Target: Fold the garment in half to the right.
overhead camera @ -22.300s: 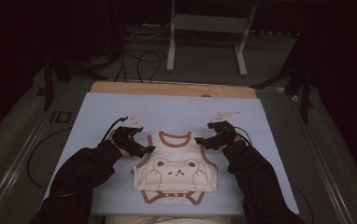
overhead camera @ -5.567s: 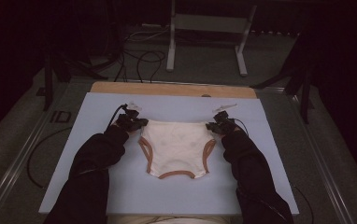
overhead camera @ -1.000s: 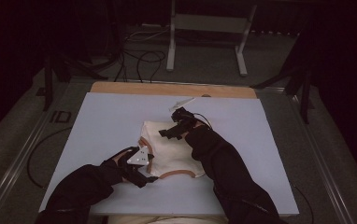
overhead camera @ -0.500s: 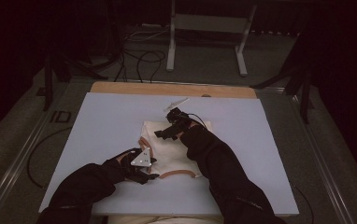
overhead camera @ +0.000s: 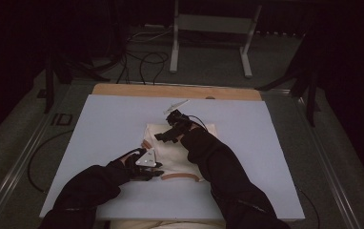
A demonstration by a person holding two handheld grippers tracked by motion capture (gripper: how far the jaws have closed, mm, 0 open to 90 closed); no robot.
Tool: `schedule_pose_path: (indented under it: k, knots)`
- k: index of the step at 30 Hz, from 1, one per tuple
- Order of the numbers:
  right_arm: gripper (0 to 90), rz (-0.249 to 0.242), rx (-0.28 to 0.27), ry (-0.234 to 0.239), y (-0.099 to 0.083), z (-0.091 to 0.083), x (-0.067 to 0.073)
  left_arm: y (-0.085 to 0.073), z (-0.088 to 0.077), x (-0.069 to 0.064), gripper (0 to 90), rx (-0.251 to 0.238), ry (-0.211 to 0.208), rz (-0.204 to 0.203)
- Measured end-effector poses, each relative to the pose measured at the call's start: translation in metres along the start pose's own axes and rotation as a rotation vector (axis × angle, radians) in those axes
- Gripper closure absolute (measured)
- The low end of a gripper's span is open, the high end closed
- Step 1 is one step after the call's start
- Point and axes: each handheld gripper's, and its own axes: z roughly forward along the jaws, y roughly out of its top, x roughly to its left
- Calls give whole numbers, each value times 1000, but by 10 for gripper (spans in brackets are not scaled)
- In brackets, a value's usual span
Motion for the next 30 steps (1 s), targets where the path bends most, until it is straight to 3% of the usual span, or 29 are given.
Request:
schedule_pose_path:
  k: [2,6,17,22,26,30]
  knots:
    - [103,-7,3,2,3,2,1,0,1,0,813,-4,0,-5]
    - [125,-11,4,7,6,8,2,-2,2,1,856,-20,3,-28]
    - [129,-10,3,21,18,27,4,-4,2,1,870,-41,0,-26]
    - [132,-31,27,-9,27,37,5,-4,2,0,871,-39,2,-17]
    - [134,-8,35,-11,33,46,3,-5,2,0,871,-44,2,-17]
    - [162,-19,60,-18,37,54,3,-4,1,0,871,-35,6,-1]
